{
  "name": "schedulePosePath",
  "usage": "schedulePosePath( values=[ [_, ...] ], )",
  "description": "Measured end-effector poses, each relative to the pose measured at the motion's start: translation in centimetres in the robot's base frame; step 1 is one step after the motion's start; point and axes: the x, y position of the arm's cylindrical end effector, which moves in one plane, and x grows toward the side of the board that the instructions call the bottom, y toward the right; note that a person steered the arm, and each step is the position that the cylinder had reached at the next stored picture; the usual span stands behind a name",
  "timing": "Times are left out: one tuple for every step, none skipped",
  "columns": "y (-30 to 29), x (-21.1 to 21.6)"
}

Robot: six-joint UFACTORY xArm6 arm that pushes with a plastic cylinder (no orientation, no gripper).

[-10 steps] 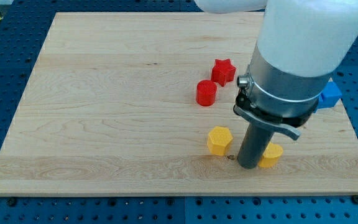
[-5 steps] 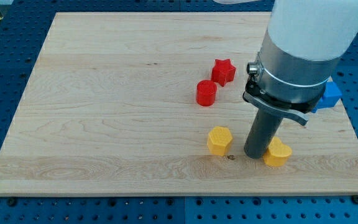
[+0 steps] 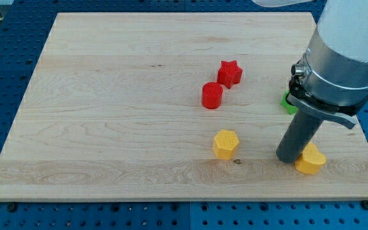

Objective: Keep the yellow heart at the bottom right corner

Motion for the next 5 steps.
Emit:
schedulePosePath(
  values=[
    [0.0,0.4],
    [1.3,0.5],
    [3.0,0.4],
    [4.4,0.5],
    [5.4,0.5]
  ],
)
